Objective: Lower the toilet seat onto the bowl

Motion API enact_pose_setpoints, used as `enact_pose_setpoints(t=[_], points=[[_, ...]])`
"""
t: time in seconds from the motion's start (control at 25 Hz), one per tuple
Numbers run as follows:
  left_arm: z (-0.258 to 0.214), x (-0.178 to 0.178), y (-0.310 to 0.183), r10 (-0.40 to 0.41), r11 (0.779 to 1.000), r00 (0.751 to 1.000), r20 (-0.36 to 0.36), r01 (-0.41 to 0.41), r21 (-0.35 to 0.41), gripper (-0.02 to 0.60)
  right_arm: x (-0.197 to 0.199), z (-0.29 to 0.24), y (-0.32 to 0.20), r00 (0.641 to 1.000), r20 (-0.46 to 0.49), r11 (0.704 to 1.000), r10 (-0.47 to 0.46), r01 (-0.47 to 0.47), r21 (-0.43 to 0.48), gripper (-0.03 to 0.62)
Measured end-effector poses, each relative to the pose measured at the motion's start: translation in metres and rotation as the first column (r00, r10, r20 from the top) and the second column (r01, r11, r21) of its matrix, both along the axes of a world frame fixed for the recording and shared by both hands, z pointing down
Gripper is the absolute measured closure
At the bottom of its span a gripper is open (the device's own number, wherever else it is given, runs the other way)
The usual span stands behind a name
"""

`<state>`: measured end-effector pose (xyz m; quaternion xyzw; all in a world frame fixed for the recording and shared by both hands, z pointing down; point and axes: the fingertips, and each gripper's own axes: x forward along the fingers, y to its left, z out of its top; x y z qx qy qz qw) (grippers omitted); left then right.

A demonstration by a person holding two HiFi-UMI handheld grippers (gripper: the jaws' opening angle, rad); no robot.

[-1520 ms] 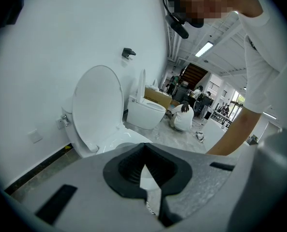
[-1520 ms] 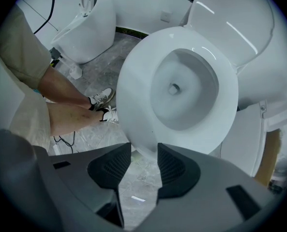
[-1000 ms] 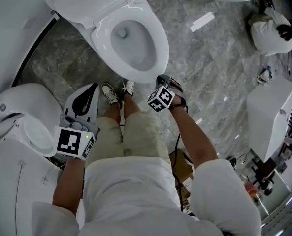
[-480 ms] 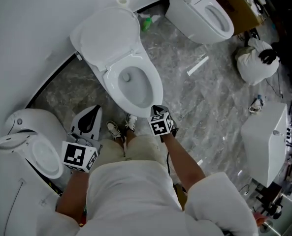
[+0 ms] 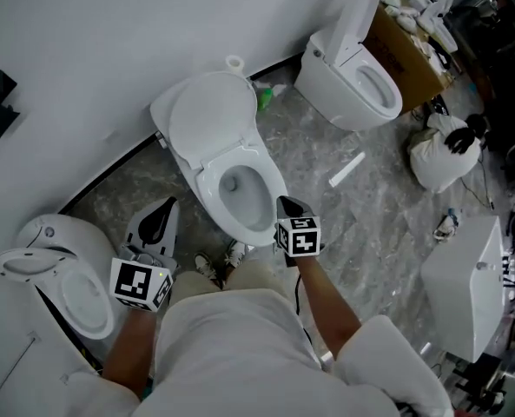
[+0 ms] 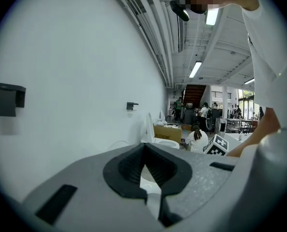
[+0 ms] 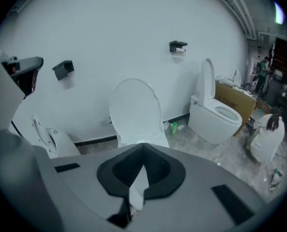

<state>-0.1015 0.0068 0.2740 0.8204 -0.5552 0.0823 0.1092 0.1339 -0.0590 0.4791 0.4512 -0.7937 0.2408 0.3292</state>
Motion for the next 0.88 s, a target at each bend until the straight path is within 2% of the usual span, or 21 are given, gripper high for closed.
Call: enact_pose_setpoints(t=[0.24,0.52,0.72,0.88], points=[[-0.041,-0.027,0.006,-0.055,0.996,0.998,-0.005,0.056,0.071,0.588,-0.017,-0.085,-0.016,0.991,0.132,0.991,0.004,-0.022,0.131,0.597],[-0.093,-0.063,0.013,-0.122,0.979,0.993,0.009,0.118,0.167,0.588,-0.030,-0.187,-0.036,0.963,0.270,0.954,-0.011,-0.071,0.290,0.595],[-0.123,-0.085,0.013,-0.163,0.964,0.987,0.006,0.158,0.216,0.588,-0.037,-0.249,-0.043,0.962,0.267,0.910,-0.061,-0.056,0.412,0.595],[-0.141,-0.101,0.017,-0.202,0.947,0.979,-0.026,0.202,0.249,0.588,-0.038,-0.297,-0.042,0.960,0.260,0.864,-0.102,-0.045,0.502,0.595]])
